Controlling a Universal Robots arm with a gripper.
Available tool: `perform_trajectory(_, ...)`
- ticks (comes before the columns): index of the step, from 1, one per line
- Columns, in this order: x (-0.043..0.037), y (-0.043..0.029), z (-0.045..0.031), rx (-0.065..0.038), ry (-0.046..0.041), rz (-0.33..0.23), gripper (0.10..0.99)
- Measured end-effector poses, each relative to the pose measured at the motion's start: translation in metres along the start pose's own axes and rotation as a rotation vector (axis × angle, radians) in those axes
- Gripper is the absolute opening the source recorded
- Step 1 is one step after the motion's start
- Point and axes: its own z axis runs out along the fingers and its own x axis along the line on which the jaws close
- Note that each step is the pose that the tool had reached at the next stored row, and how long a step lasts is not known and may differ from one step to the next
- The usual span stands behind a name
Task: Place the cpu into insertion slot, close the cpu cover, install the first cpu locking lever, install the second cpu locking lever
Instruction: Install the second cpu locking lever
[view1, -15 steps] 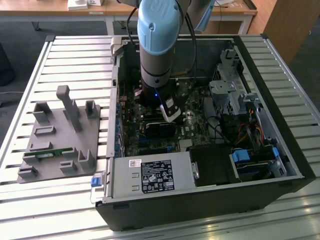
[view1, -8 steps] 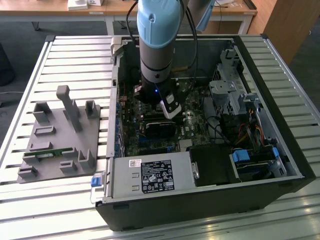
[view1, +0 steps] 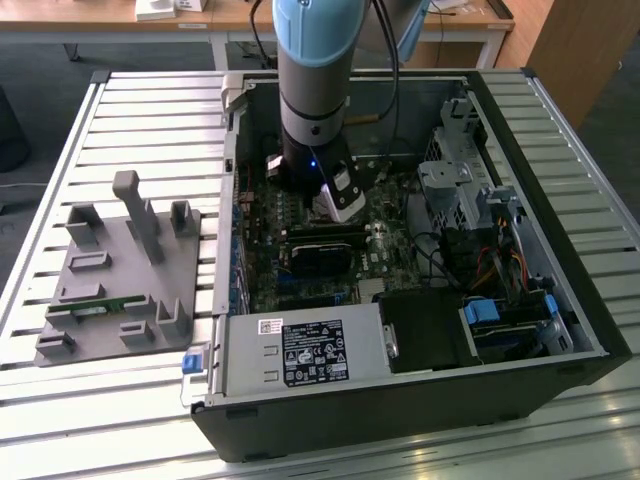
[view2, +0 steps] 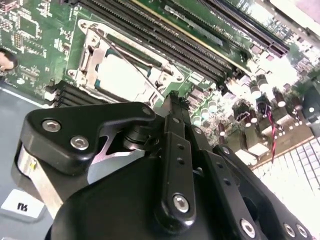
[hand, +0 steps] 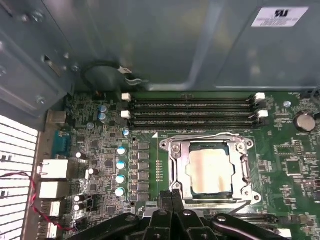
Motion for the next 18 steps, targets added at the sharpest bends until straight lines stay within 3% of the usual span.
perform_trajectory(6,-0.0001,0.0037,-0.0114,-0.002,0.0001,0.000,0.106)
perform_trajectory(9,-0.0019,0.0043,-0.0130,-0.002,0.0000,0.000,0.106)
perform_trajectory(18,-0.0306,0.0049,-0.0127,-0.005,0.0068,0.002,0.106)
